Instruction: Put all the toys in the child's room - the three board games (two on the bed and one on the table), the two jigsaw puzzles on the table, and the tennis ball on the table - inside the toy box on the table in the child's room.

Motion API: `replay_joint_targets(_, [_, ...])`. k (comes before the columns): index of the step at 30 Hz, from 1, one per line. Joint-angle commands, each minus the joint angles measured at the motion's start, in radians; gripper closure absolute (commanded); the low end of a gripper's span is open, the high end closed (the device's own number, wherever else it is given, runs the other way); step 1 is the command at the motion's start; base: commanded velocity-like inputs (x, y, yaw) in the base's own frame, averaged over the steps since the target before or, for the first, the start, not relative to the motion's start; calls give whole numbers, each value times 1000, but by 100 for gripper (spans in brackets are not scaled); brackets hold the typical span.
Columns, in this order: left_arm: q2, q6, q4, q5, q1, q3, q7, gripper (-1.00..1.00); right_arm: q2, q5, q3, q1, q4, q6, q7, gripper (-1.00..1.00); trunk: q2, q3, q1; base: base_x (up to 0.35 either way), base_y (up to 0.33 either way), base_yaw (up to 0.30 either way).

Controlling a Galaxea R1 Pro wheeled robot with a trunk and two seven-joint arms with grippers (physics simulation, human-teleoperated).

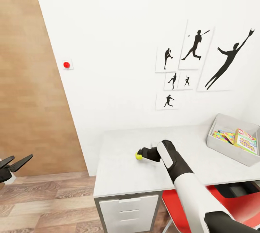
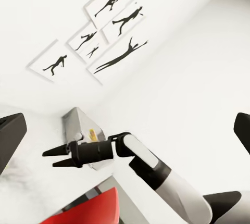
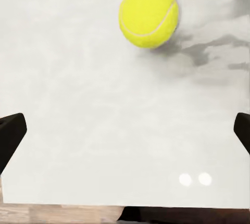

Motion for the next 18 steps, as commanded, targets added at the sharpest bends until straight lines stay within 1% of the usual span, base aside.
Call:
replay_joint_targets(1, [0,10,0,2,-1,0,-2,-100,0,-10,2,5,-1,2,-4,-100,-2,-2,1,0,37,0])
replay_joint_targets(6, [0,10,0,2,-1,1,-2,-100,1,-10,3,33,-1,0,24,-100,-2,-2,1,52,144,0])
replay_joint_targets(9, [0,10,0,2,-1,2,-3,-100,1,-10,3,52,-1,-1,31,-100,-2,-2,1,33,59,0])
replay_joint_targets(18, [0,10,0,2,-1,1,-3,-100,1,-10,3,52,-1,-3,31,-100,-2,-2,1,7,12,0])
